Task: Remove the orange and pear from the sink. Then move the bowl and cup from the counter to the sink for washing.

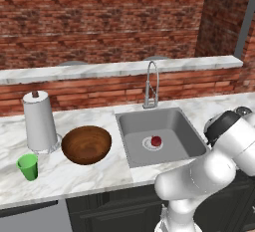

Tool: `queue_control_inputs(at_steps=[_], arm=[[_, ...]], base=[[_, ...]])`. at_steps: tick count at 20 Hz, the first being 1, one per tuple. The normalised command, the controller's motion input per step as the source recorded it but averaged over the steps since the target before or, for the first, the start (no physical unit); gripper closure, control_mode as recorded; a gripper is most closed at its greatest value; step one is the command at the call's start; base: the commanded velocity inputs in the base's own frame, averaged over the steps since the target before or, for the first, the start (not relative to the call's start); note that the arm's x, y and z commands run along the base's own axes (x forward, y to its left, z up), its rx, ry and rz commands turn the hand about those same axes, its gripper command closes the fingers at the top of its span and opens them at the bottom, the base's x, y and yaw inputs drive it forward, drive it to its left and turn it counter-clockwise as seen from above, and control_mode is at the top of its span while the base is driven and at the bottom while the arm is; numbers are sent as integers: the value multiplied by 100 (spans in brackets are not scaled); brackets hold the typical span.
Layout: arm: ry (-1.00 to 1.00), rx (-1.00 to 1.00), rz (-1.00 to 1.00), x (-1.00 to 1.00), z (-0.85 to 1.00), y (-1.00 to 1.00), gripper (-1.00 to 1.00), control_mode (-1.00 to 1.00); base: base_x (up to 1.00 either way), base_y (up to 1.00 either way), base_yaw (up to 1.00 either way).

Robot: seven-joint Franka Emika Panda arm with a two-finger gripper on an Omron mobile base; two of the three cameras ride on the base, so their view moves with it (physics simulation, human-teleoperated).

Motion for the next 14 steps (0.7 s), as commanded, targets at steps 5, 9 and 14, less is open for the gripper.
queue_control_inputs(at_steps=[5,9,14], arm=[[0,1,-2,3,-17,-2,100,-100],[0,1,-2,3,-17,-3,100,-100],[0,2,-1,3,-17,-3,100,-100]], base=[[0,0,0],[0,0,0],[0,0,0]])
